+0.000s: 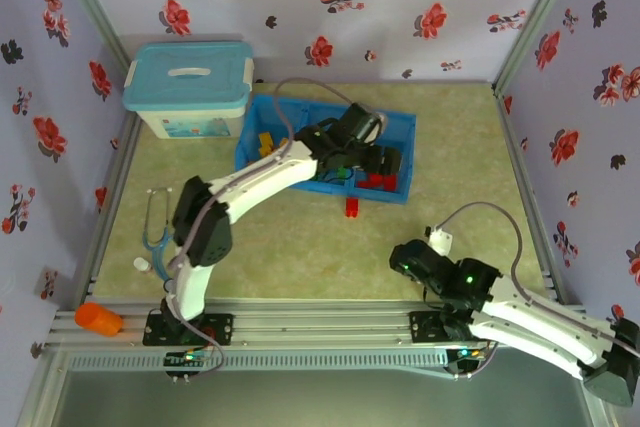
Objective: Sort the legos into containers by color
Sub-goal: Place the lego in the container, then pick up the lego from the center of the table.
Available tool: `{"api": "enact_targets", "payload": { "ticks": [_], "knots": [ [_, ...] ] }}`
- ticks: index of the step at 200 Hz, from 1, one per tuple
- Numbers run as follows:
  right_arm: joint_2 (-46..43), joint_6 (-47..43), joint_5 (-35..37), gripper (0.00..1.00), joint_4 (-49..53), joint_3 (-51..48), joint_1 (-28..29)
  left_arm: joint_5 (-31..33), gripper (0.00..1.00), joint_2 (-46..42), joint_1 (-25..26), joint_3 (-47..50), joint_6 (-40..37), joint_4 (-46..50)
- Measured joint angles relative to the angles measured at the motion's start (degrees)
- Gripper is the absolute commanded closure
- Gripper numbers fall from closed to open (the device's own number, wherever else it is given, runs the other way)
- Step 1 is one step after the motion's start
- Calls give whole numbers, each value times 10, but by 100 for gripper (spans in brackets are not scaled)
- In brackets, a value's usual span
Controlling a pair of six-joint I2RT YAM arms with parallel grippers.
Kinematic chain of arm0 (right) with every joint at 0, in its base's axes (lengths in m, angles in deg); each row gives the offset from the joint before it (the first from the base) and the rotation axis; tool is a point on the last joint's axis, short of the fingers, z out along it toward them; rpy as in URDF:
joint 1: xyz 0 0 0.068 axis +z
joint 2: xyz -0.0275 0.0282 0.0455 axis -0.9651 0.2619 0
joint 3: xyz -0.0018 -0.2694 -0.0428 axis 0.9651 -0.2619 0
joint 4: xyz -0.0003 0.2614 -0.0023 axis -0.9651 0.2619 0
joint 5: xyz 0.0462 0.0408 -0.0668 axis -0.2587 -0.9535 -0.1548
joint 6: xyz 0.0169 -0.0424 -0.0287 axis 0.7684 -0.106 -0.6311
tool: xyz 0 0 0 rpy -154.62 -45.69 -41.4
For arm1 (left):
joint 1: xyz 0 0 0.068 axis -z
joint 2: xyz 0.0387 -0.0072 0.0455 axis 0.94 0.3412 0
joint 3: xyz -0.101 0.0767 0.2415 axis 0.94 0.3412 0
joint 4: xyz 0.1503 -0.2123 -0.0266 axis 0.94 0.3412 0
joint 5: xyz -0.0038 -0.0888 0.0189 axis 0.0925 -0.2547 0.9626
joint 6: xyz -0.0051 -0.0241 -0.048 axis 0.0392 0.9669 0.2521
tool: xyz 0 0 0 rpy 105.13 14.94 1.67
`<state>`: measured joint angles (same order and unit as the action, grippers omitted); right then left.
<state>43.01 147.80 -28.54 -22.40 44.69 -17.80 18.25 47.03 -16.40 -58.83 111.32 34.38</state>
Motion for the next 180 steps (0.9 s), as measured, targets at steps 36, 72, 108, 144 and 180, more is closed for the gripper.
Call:
{"api": "enact_targets", "payload": {
  "ticks": [36, 72, 108, 144, 180],
  "knots": [
    [61, -26, -8, 25, -28, 32, 0, 9, 18, -149, 5, 174, 3, -75],
    [146, -66, -10, 21, -52, 85, 0, 43, 20, -249, 7, 337, 14, -115],
    [256, -112, -19, 21, -73, 161, -9, 79, 21, -332, 7, 486, 40, -128],
    [370, -160, -45, 23, -91, 239, -36, 112, 22, -429, 9, 614, 78, -134],
    [465, -200, -75, 34, -110, 297, -68, 134, 23, -548, 12, 724, 126, -125]
  ]
}}
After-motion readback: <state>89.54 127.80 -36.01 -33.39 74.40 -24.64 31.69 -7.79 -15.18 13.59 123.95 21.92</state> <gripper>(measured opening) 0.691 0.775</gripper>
